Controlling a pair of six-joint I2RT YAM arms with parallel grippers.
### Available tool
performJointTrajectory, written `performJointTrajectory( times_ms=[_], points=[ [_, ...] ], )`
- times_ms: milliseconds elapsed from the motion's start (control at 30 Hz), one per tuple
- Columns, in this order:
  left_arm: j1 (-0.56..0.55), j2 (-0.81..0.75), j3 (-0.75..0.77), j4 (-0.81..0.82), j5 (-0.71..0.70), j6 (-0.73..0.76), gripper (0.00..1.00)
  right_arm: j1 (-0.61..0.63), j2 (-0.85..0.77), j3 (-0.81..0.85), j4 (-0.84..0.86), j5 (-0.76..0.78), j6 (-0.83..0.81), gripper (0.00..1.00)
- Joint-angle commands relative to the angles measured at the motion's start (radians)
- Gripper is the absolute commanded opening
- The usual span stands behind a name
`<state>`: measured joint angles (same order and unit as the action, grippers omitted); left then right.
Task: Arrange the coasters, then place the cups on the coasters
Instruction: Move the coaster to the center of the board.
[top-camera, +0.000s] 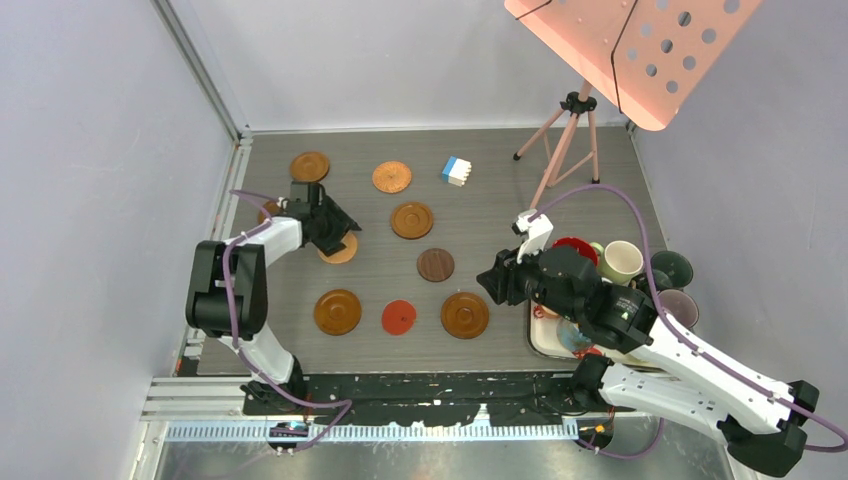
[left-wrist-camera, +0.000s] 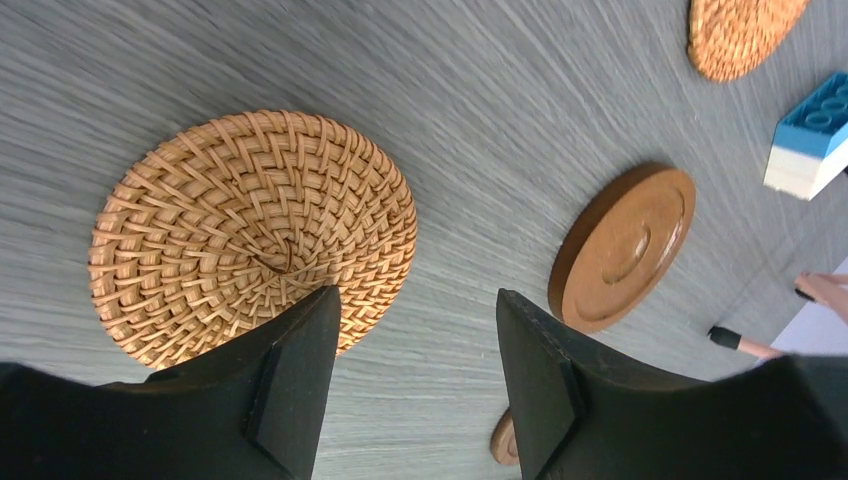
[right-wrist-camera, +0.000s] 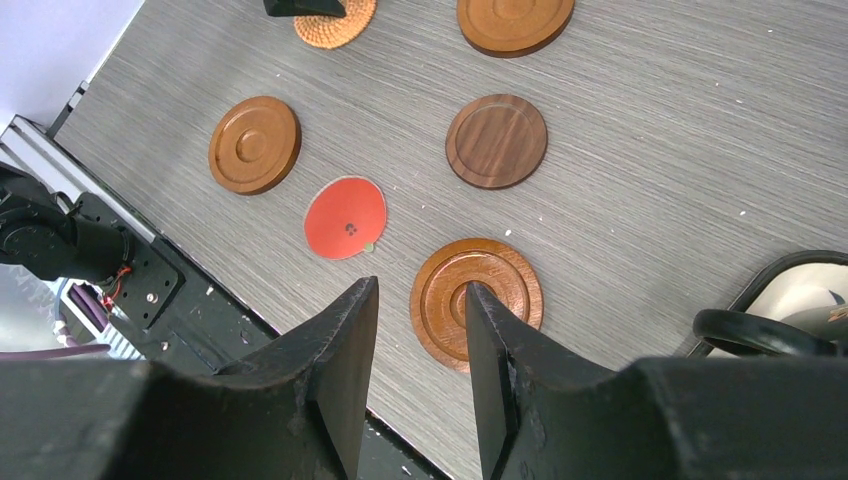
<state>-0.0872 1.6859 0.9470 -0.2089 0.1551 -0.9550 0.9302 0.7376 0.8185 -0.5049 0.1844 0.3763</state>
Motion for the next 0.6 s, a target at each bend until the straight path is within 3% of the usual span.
performJointTrajectory(
  times_ms=[0, 567],
  points=[
    [-0.076, -0.043, -0.040, -0.003, 0.013, -0.028, 0.61, 0.004, -0.017, -0.005, 0.022, 0.020, 0.009, 0.45],
    [-0.292, -0.091, -0.083, 0.016, -0.021, -0.093, 0.61, 0.004, -0.014, -0.013, 0.030, 0.019, 0.011, 0.45]
  ],
)
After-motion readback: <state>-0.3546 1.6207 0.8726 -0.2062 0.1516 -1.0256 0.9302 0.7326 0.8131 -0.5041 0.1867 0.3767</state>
